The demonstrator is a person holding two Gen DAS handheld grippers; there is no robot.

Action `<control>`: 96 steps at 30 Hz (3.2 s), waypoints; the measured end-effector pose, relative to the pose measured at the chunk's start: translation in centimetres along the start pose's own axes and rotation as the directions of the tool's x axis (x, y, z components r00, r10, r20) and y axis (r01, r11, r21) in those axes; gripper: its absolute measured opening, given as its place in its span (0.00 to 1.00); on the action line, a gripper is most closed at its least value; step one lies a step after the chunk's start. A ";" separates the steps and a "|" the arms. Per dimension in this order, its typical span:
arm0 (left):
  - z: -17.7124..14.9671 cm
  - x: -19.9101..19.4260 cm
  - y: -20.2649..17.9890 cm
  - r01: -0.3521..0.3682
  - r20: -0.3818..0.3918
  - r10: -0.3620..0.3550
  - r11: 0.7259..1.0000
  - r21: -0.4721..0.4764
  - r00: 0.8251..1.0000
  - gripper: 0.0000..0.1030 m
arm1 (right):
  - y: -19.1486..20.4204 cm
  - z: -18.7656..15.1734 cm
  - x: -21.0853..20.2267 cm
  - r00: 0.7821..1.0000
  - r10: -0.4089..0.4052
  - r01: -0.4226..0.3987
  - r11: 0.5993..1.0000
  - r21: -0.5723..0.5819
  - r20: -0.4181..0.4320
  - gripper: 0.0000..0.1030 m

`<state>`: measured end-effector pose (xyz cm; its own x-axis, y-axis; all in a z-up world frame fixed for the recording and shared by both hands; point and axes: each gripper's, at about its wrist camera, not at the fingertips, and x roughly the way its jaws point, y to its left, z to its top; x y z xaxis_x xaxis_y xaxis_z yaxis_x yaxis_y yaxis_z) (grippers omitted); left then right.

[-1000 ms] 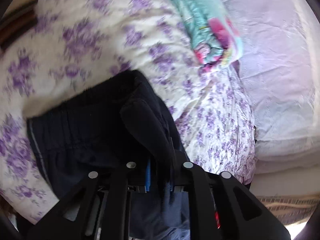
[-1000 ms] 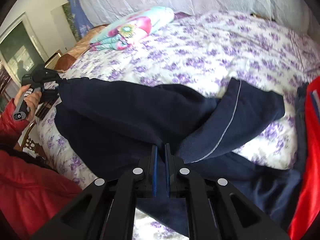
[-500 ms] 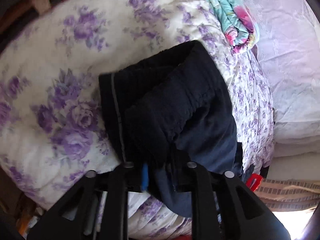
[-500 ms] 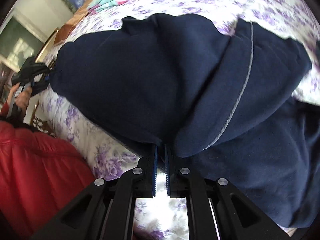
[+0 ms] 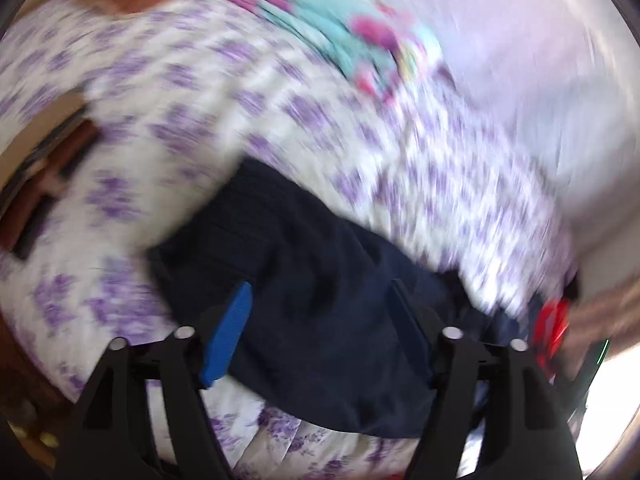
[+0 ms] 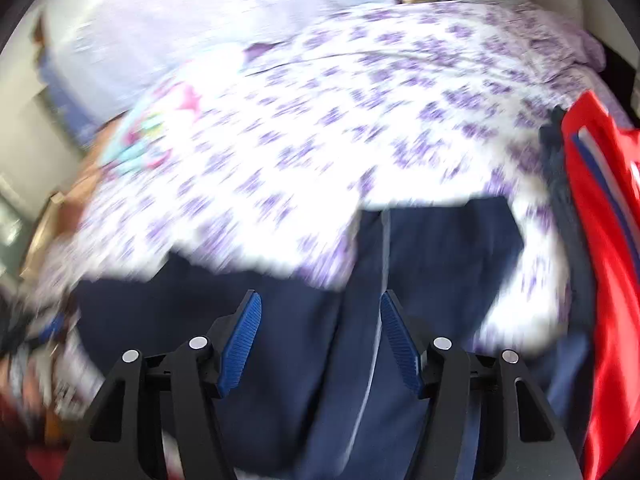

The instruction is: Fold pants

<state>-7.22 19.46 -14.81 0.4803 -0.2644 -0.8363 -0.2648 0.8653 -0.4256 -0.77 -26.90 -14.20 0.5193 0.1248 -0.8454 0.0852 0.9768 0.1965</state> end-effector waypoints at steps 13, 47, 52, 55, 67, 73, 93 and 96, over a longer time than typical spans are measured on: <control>-3.5 7.0 -3.3 -0.200 -0.077 0.230 0.937 0.285 0.970 0.96 | -1.1 -2.2 6.0 0.985 -0.163 0.165 0.986 0.032 -0.055 0.18; -4.5 10.1 -6.8 -0.275 -0.072 0.340 0.852 0.445 0.938 0.96 | -18.7 -15.3 -5.7 0.963 0.067 -0.240 0.659 0.713 0.261 0.07; -4.5 9.4 -6.5 -0.265 -0.085 0.328 0.869 0.418 0.941 0.96 | -17.4 -14.7 -12.3 0.938 0.057 -0.284 0.692 0.664 0.342 0.05; -3.2 8.9 -5.4 -0.238 -0.102 0.299 0.889 0.391 0.949 0.96 | -18.3 -17.6 -14.6 0.963 -0.017 -0.181 0.694 0.697 0.267 0.05; -2.2 9.1 -6.0 -0.223 -0.133 0.299 0.885 0.410 0.945 0.96 | -16.7 -17.7 -15.4 0.961 -0.155 -0.028 0.770 0.637 0.228 0.11; -1.7 8.2 -5.0 -0.200 -0.122 0.261 0.906 0.372 0.958 0.96 | -13.3 -13.1 -10.5 0.982 -0.167 0.118 0.905 0.408 0.087 0.30; -3.3 9.1 -5.6 -0.285 -0.058 0.338 0.862 0.419 0.939 0.96 | -14.9 -9.4 -0.3 0.997 -0.063 0.074 0.914 0.400 -0.040 0.40; -3.8 7.3 -4.7 -0.266 -0.057 0.313 0.877 0.399 0.948 0.96 | -19.9 -9.2 -0.2 0.998 0.037 -0.001 0.786 0.619 -0.045 0.00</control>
<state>-5.62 11.85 -20.23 0.3251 -0.0041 -0.9457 -0.0259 0.9996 -0.0132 -10.39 -44.71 -22.53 0.4829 0.1681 -0.8594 0.5928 0.6595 0.4622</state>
